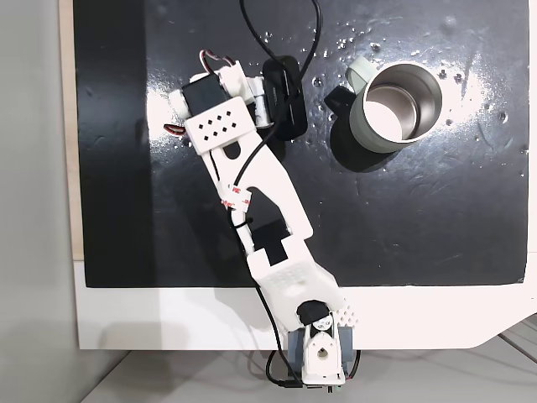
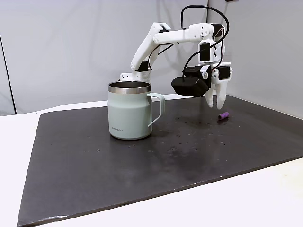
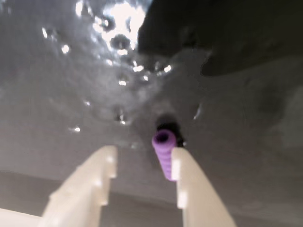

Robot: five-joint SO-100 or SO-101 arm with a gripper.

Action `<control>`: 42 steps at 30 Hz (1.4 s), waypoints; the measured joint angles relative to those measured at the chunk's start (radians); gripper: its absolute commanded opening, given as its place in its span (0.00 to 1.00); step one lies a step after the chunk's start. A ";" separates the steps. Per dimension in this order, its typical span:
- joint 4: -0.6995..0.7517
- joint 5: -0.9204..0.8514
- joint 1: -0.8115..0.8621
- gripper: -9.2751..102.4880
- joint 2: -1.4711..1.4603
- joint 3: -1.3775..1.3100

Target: Grasp a pengrip and put it in the cup.

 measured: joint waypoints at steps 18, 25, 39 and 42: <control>0.005 -0.035 -0.103 0.28 -0.183 -0.153; 0.006 -0.060 -0.133 0.26 -0.239 -0.201; 0.017 -0.072 -0.164 0.08 -0.270 -0.236; 0.032 -0.066 -0.156 0.08 -0.267 -0.236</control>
